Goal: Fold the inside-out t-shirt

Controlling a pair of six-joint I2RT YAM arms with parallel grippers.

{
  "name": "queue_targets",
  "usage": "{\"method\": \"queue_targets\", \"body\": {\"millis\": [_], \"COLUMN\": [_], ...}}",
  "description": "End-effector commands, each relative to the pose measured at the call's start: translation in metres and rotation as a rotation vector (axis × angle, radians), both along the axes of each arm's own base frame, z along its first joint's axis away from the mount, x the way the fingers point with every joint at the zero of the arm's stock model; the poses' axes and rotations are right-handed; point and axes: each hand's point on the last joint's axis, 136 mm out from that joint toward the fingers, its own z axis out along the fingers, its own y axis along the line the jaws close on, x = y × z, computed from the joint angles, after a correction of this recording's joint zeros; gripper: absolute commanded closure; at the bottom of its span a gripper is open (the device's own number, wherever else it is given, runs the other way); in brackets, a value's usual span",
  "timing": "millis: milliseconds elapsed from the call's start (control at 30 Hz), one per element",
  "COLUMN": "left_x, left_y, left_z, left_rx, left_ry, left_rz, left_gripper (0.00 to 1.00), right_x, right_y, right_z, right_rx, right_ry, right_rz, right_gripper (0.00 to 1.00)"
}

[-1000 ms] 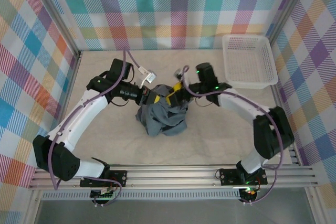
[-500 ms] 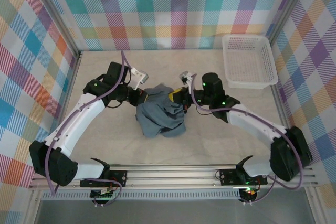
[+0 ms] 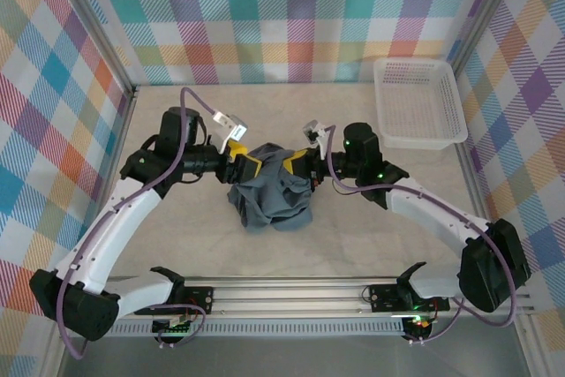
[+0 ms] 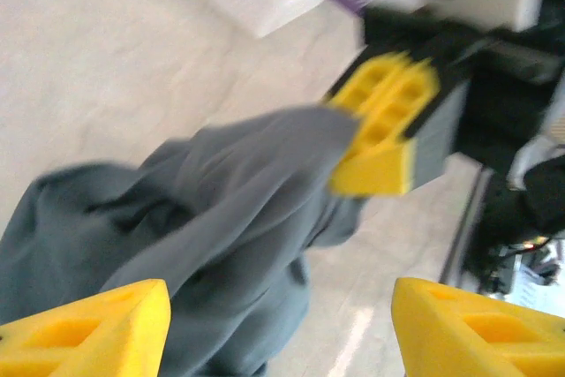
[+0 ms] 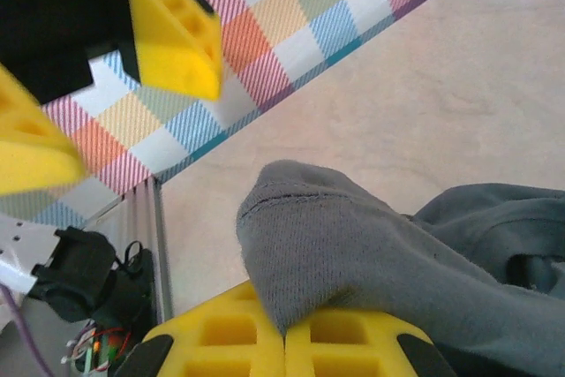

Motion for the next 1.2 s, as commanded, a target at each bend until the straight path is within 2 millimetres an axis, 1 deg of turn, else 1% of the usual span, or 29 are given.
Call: {"method": "queue_targets", "body": {"millis": [0, 167, 200, 233, 267, 300, 333, 367, 433, 467, 500, 533, 567, 600, 633, 667, 700, 733, 767, 833, 867, 933, 1000, 1033, 1100, 1167], "left_x": [-0.003, 0.015, 0.018, 0.023, 0.024, 0.024, 0.025, 0.027, 0.031, 0.037, 0.044, 0.051, 0.056, 0.060, 0.061, 0.064, 0.063, 0.063, 0.062, 0.061, 0.060, 0.058, 0.057, 0.058, 0.060, 0.063], "left_y": [-0.026, -0.043, -0.045, -0.048, -0.050, -0.053, -0.055, -0.056, -0.058, -0.058, -0.058, -0.057, -0.056, -0.055, -0.055, -0.056, -0.055, -0.055, -0.055, -0.055, -0.056, -0.058, -0.059, -0.059, -0.058, -0.057], "left_z": [0.010, -0.007, -0.009, -0.010, -0.010, -0.008, -0.004, -0.002, 0.008, 0.013, 0.020, 0.026, 0.029, 0.032, 0.032, 0.038, 0.039, 0.039, 0.038, 0.032, 0.029, 0.025, 0.024, 0.022, 0.021, 0.024], "left_rx": [-0.072, -0.056, -0.064, -0.076, -0.090, -0.113, -0.136, -0.154, -0.201, -0.226, -0.259, -0.290, -0.311, -0.330, -0.341, -0.363, -0.370, -0.373, -0.371, -0.361, -0.357, -0.351, -0.346, -0.341, -0.332, -0.334], "left_ry": [0.021, 0.146, 0.157, 0.164, 0.170, 0.180, 0.183, 0.188, 0.210, 0.220, 0.239, 0.263, 0.285, 0.305, 0.330, 0.316, 0.320, 0.320, 0.323, 0.336, 0.343, 0.353, 0.354, 0.353, 0.354, 0.349], "left_rz": [-0.178, -0.203, -0.198, -0.191, -0.196, -0.206, -0.204, -0.197, -0.159, -0.126, -0.081, -0.033, 0.005, 0.040, 0.061, 0.065, 0.072, 0.075, 0.075, 0.078, 0.077, 0.074, 0.075, 0.085, 0.104, 0.127], "left_gripper": [0.33, 0.32, 0.34, 0.41, 0.50, 0.69, 0.92, 1.00, 1.00, 1.00, 1.00, 1.00, 1.00, 1.00, 1.00, 1.00, 1.00, 1.00, 1.00, 1.00, 1.00, 1.00, 1.00, 1.00, 1.00, 1.00], "right_x": [-0.013, -0.015, -0.016, -0.016, -0.016, -0.015, -0.015, -0.015, -0.012, -0.011, -0.009, -0.006, -0.006, -0.007, -0.010, -0.015, -0.022, -0.028, -0.030, -0.030, -0.028, -0.015, -0.001, 0.006, 0.023, 0.039], "right_y": [0.005, 0.005, 0.005, 0.005, 0.005, 0.005, 0.005, 0.004, 0.002, -0.001, -0.004, -0.008, -0.012, -0.017, -0.022, -0.025, -0.027, -0.029, -0.031, -0.033, -0.034, -0.037, -0.037, -0.036, -0.034, -0.032], "right_z": [0.024, 0.030, 0.031, 0.032, 0.031, 0.031, 0.030, 0.029, 0.021, 0.016, 0.006, -0.006, -0.021, -0.042, -0.062, -0.076, -0.089, -0.099, -0.101, -0.092, -0.085, -0.065, -0.047, -0.035, -0.018, -0.009], "right_rx": [0.039, 0.045, 0.047, 0.049, 0.048, 0.045, 0.041, 0.036, 0.014, 0.003, -0.020, -0.046, -0.077, -0.123, -0.167, -0.196, -0.222, -0.248, -0.265, -0.264, -0.259, -0.251, -0.241, -0.229, -0.214, -0.219], "right_ry": [-0.046, -0.066, -0.070, -0.071, -0.067, -0.067, -0.066, -0.067, -0.072, -0.076, -0.079, -0.087, -0.092, -0.096, -0.098, -0.097, -0.094, -0.087, -0.083, -0.087, -0.103, -0.150, -0.200, -0.227, -0.256, -0.254], "right_rz": [0.111, 0.119, 0.121, 0.124, 0.126, 0.122, 0.122, 0.119, 0.090, 0.074, 0.045, 0.013, -0.011, -0.035, -0.051, -0.051, -0.040, -0.032, -0.034, -0.045, -0.063, -0.135, -0.189, -0.212, -0.272, -0.325], "right_gripper": [1.00, 1.00, 1.00, 1.00, 1.00, 1.00, 1.00, 1.00, 1.00, 0.99, 0.93, 0.87, 0.85, 0.82, 0.74, 0.66, 0.62, 0.60, 0.57, 0.52, 0.45, 0.28, 0.19, 0.17, 0.16, 0.19]}}
